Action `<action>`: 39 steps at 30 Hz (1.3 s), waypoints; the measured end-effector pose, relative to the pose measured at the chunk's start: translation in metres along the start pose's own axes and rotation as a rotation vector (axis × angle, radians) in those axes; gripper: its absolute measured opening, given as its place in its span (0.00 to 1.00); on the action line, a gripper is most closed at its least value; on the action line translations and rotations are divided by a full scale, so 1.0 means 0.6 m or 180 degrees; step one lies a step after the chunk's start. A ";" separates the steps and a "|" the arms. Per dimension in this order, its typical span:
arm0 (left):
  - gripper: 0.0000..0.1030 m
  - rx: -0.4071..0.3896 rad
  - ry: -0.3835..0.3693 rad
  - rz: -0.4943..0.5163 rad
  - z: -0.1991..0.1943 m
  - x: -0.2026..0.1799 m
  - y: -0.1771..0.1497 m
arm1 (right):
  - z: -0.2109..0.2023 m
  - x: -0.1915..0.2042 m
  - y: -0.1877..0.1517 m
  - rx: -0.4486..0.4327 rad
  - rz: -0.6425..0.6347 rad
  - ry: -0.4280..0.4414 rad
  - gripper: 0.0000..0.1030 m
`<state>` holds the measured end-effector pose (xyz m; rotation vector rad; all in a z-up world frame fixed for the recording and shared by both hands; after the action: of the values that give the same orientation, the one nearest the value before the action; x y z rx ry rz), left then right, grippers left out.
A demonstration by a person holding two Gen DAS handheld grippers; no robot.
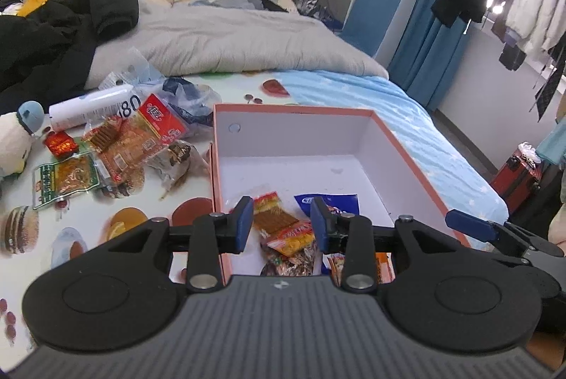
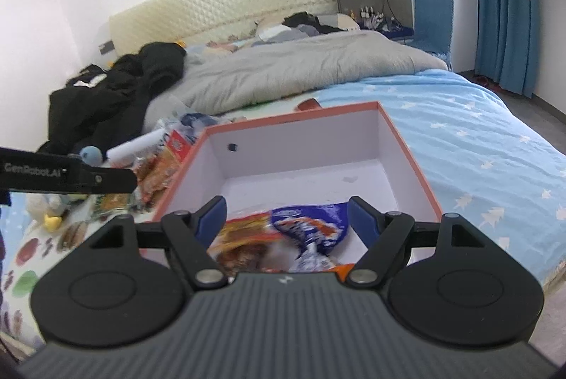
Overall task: Organize snacks
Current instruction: 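Lower both held packs into the pink box and open both tools, then withdraw both tools from the box back toward the snack pile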
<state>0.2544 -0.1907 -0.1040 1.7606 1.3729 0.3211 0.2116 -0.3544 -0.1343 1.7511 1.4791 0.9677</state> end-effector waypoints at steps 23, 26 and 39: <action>0.40 -0.0300 0.0127 -0.0133 -0.192 0.063 -0.088 | -0.128 0.129 -0.037 -0.0238 -0.0162 0.0443 0.75; 0.40 -0.0312 0.0156 -0.0160 -0.208 0.077 -0.099 | -0.137 0.147 -0.040 -0.0267 -0.0207 0.0495 0.75; 0.40 -0.0292 0.0261 -0.0412 -0.238 0.159 -0.158 | -0.148 0.196 -0.101 -0.0089 -0.0245 0.0639 0.75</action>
<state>0.1323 -0.0375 -0.1167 1.5908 1.4991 0.3825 0.1162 -0.2273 -0.1238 1.6029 1.6369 1.1453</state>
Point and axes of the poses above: each gripper's, at about its wrist camera, not at the fingertips, and z roughly the way its jaws point, x to its left, y to its top, the point moved 9 cm from there along z, roughly the way its jaws point, and after that the axes turned 8 degrees about -y, right-handed, at the moved point
